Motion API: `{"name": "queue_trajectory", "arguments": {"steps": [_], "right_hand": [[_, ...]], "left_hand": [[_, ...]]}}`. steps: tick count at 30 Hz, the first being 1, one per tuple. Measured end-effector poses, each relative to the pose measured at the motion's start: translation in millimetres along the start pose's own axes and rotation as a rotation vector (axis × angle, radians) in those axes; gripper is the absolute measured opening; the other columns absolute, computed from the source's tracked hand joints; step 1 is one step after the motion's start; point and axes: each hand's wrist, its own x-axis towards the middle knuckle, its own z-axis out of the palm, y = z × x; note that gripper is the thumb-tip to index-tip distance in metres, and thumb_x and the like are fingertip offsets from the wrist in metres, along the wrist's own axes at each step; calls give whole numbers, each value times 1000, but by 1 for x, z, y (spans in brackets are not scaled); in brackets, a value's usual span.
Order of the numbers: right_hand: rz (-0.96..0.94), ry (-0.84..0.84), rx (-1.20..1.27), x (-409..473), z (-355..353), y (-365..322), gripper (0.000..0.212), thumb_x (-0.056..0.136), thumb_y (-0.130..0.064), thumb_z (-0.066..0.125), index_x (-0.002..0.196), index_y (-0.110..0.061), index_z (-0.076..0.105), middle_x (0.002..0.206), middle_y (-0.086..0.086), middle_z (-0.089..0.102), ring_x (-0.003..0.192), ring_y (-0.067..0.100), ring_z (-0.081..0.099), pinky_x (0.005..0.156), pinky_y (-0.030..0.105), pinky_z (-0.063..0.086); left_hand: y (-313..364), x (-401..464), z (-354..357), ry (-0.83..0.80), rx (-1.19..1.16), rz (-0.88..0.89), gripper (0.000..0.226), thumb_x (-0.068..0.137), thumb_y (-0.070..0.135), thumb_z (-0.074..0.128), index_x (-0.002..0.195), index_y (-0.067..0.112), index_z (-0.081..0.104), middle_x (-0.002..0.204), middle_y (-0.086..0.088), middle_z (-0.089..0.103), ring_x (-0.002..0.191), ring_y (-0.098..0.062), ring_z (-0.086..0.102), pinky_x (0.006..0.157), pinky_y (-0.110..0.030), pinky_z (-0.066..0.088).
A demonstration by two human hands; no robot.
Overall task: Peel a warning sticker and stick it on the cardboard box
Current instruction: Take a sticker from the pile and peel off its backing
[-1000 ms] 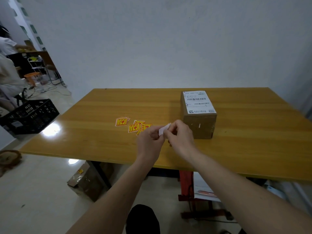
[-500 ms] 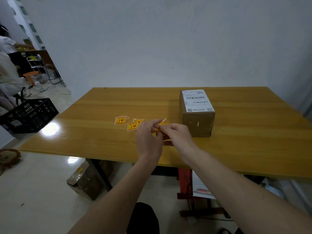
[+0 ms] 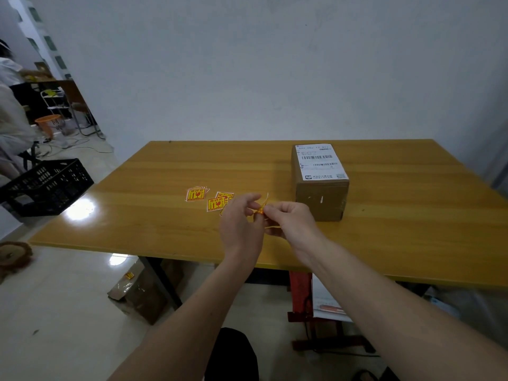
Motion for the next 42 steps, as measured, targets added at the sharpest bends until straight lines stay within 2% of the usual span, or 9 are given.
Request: {"name": "queue_trajectory", "arguments": {"steps": [5,11,17,22,24,27,35,40,42], "right_hand": [[2,12,18,0,0,0,14,91,-11,58,81,-5,65,75,7,61,65,11,58,59,23,50],[7,11,-16,2,0,1,18,94,-13,53,82,-6,65,80,8,61,70,12,58,59,21,52],[3,6,-35,1,0,0,20,95,-11,51,92,0,67,82,9,62,70,12,57,58,21,50],[21,13,50,0,1,-1,21,92,-18,54,78,-6,64,71,4,60,65,15,56,57,24,49],[29,15,66,0,0,-2,21,91,-24,59,80,-6,64,69,4,60,63,14,55,56,23,50],[39,11,69,0,0,-1,17,90,-18,60,86,-3,65,72,7,59,63,14,56,56,22,50],[64,-10,40,2,0,3,16,90,-10,56,96,2,65,70,6,59,63,14,55,59,24,49],[102,40,103,4,0,4,22,90,-27,59,81,-7,62,65,4,59,58,15,55,54,26,49],[103,63,84,6,-1,5,18,89,-23,61,82,-7,61,66,6,58,57,16,54,54,26,49]], "left_hand": [[-2,-2,-1,-6,9,-11,25,78,9,66,99,21,66,90,7,66,81,-12,59,74,-26,49],[0,0,-4,-32,21,-61,11,79,14,67,87,22,67,79,10,65,75,-9,61,64,-16,47],[1,-1,-4,-54,-6,-63,14,81,15,67,78,28,62,74,11,64,76,-10,64,67,-25,53],[-2,-1,-2,-44,15,-27,11,82,18,68,78,28,64,78,7,68,75,-11,64,68,-30,54],[-2,-1,-2,-35,37,2,8,82,17,67,80,25,67,80,7,69,75,-11,63,67,-29,53],[-1,-1,-2,-18,62,13,8,82,14,67,83,23,68,80,8,65,77,-10,60,69,-25,50],[-8,-1,-1,-18,34,-22,11,80,12,69,79,22,65,82,5,66,79,-12,61,72,-27,52],[-9,-2,-2,-4,65,39,11,79,6,66,80,16,68,85,0,68,81,-13,60,75,-26,49],[-9,-3,-3,-16,82,76,11,78,4,65,80,14,68,86,-2,68,83,-15,60,76,-28,50]]}}
